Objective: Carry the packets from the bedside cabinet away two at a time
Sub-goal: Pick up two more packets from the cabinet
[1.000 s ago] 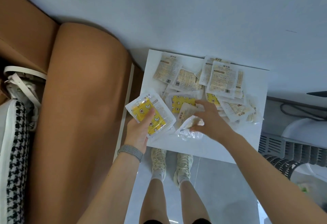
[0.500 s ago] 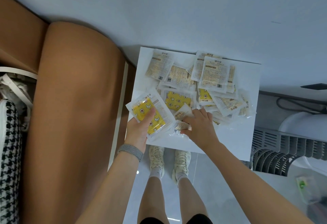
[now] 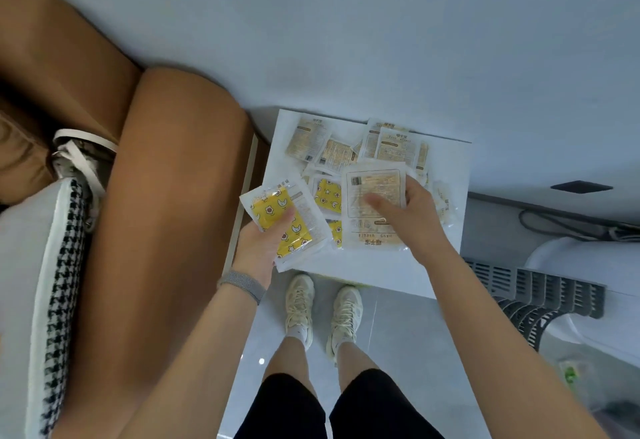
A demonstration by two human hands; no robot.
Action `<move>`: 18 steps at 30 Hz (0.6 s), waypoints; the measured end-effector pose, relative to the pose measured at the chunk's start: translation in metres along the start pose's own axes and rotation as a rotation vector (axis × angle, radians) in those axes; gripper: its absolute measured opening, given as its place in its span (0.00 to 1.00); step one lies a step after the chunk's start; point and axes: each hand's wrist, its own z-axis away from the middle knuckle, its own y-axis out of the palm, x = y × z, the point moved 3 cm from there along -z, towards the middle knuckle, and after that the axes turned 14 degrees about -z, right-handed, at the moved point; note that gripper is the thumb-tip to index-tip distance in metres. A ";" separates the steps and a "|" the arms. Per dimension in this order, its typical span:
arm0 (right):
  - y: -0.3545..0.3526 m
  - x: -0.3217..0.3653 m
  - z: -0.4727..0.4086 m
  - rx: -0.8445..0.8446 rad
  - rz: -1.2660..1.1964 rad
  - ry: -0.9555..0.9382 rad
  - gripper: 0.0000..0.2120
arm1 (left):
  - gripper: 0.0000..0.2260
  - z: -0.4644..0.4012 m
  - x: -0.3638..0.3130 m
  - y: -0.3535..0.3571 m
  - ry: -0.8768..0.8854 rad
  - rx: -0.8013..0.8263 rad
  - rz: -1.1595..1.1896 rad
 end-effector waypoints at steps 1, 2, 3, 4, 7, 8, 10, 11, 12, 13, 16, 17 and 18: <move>0.004 0.013 0.014 -0.001 -0.044 -0.005 0.09 | 0.08 0.015 -0.009 -0.005 0.022 -0.016 -0.006; 0.008 0.026 0.028 0.000 -0.077 -0.013 0.09 | 0.07 0.030 -0.018 -0.012 0.051 -0.037 -0.008; 0.014 0.038 0.043 0.012 -0.101 -0.024 0.10 | 0.06 0.047 -0.027 -0.018 0.075 -0.059 -0.003; 0.019 0.049 0.059 0.029 -0.112 -0.033 0.10 | 0.04 0.065 -0.033 -0.025 0.091 -0.074 0.006; 0.038 0.077 0.112 0.060 -0.140 -0.052 0.12 | 0.03 0.123 -0.044 -0.050 0.124 -0.088 0.070; 0.047 0.086 0.129 0.071 -0.155 -0.057 0.12 | 0.04 0.142 -0.048 -0.058 0.142 -0.082 0.078; 0.069 0.099 0.160 0.106 -0.145 -0.071 0.11 | 0.04 0.177 -0.054 -0.077 0.184 -0.088 0.070; 0.081 0.106 0.175 0.135 -0.123 -0.082 0.12 | 0.04 0.195 -0.056 -0.088 0.206 -0.107 0.075; 0.095 0.113 0.188 0.165 -0.105 -0.092 0.13 | 0.04 0.212 -0.059 -0.101 0.229 -0.130 0.084; 0.109 0.120 0.201 0.187 -0.095 -0.104 0.14 | 0.04 0.227 -0.060 -0.116 0.248 -0.155 0.092; 0.154 0.139 0.240 0.287 -0.074 -0.144 0.13 | 0.05 0.271 -0.048 -0.165 0.284 -0.263 0.133; 0.171 0.142 0.255 0.331 -0.066 -0.155 0.13 | 0.05 0.287 -0.038 -0.182 0.288 -0.304 0.148; 0.188 0.142 0.273 0.380 -0.057 -0.164 0.13 | 0.05 0.304 -0.026 -0.199 0.291 -0.342 0.162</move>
